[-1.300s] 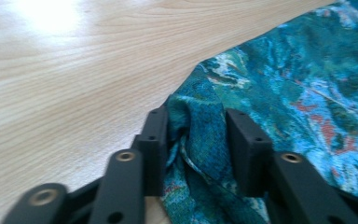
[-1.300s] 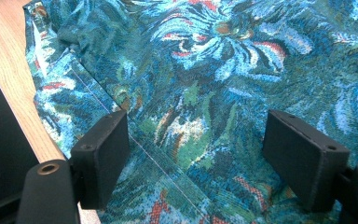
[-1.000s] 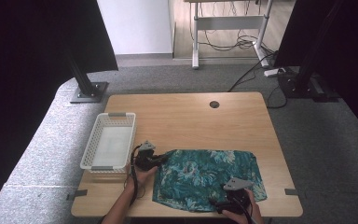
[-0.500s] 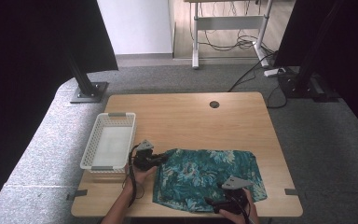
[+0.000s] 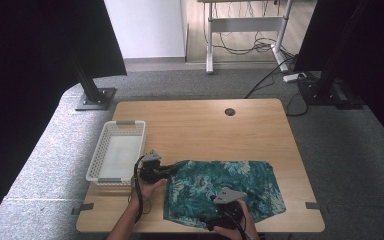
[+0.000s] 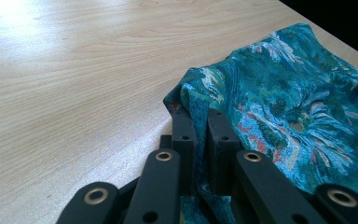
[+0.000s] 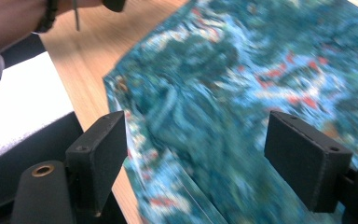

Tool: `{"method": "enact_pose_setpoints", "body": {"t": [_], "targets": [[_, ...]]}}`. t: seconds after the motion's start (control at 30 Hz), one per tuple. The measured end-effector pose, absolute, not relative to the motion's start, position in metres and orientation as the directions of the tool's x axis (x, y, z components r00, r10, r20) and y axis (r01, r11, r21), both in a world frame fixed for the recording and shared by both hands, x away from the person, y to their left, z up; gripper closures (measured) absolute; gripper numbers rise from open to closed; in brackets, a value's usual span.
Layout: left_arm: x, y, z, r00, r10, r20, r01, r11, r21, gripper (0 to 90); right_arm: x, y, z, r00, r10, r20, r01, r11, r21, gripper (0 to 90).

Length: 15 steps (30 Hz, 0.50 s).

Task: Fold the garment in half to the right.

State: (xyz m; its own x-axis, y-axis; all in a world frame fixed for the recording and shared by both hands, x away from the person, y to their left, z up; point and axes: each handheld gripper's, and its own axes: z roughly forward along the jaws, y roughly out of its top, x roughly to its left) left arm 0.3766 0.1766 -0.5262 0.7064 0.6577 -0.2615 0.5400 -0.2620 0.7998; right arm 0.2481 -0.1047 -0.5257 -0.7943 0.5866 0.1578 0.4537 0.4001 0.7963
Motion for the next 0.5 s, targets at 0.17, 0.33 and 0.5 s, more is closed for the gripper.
{"method": "enact_pose_setpoints", "body": {"t": [0.17,0.33,0.5], "targets": [[0.377,0.177,-0.529,0.705,0.658,-0.265,0.547,-0.267,0.794,82.8,0.249,-0.085,-0.520,-0.817,0.559,0.140,0.433,0.435,0.789,20.8],[0.377,0.179,-0.530,0.699,0.663,-0.268,0.553,-0.264,0.790,82.5,0.253,-0.065,-0.522,-0.835,0.531,0.144,0.429,0.464,0.775,20.8],[0.378,0.180,-0.532,0.697,0.666,-0.266,0.556,-0.267,0.787,82.4,0.256,-0.049,-0.529,-0.845,0.513,0.152,0.431,0.484,0.761,20.9]]}}
